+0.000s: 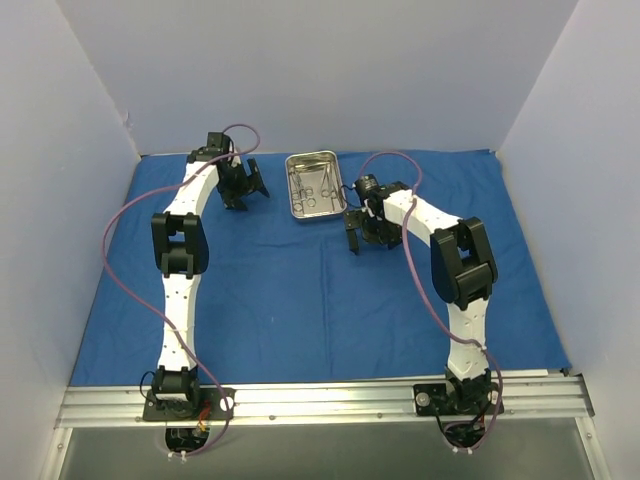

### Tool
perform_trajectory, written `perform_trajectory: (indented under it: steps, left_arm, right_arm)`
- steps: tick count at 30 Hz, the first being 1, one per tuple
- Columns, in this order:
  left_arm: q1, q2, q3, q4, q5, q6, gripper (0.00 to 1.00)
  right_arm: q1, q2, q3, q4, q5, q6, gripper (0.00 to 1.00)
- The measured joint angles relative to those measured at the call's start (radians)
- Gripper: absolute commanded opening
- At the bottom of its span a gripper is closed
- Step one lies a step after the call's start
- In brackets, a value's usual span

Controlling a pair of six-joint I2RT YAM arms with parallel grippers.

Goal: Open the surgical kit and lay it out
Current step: Smooth out the surgical kit at the center of the board.

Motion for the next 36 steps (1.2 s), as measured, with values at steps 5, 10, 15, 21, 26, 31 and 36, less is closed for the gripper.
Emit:
perform_trajectory:
  steps: [5,10,15,21,26,31,36]
  left_arm:
    - [-0.015,0.111,0.196,-0.072,-0.027,-0.063,0.91]
    - [-0.013,0.172,0.299,-0.144,-0.027,-0.097,0.91]
    - [-0.002,0.172,0.298,-0.156,-0.016,-0.105,0.91]
    - [0.010,0.169,0.292,-0.161,0.012,-0.106,0.91]
    - [0.013,0.143,0.282,-0.210,-0.064,-0.079,0.94]
    - [0.023,0.084,0.249,-0.269,-0.232,-0.033,0.94]
    - [0.038,-0.163,-0.045,-0.231,-0.336,0.016,0.94]
  right_arm:
    - [-0.011,-0.002,-0.087,0.044,-0.012,0.011,1.00]
    - [-0.014,-0.070,-0.206,0.133,-0.036,0.032,1.00]
    - [-0.010,-0.134,-0.302,0.191,-0.037,0.025,1.00]
    - [-0.008,-0.118,-0.262,0.140,-0.032,0.018,1.00]
    - [-0.013,-0.091,-0.122,0.014,-0.008,0.002,1.00]
    - [-0.031,-0.078,0.074,-0.028,-0.006,0.000,1.00]
    - [-0.042,-0.086,0.070,-0.034,-0.028,0.004,1.00]
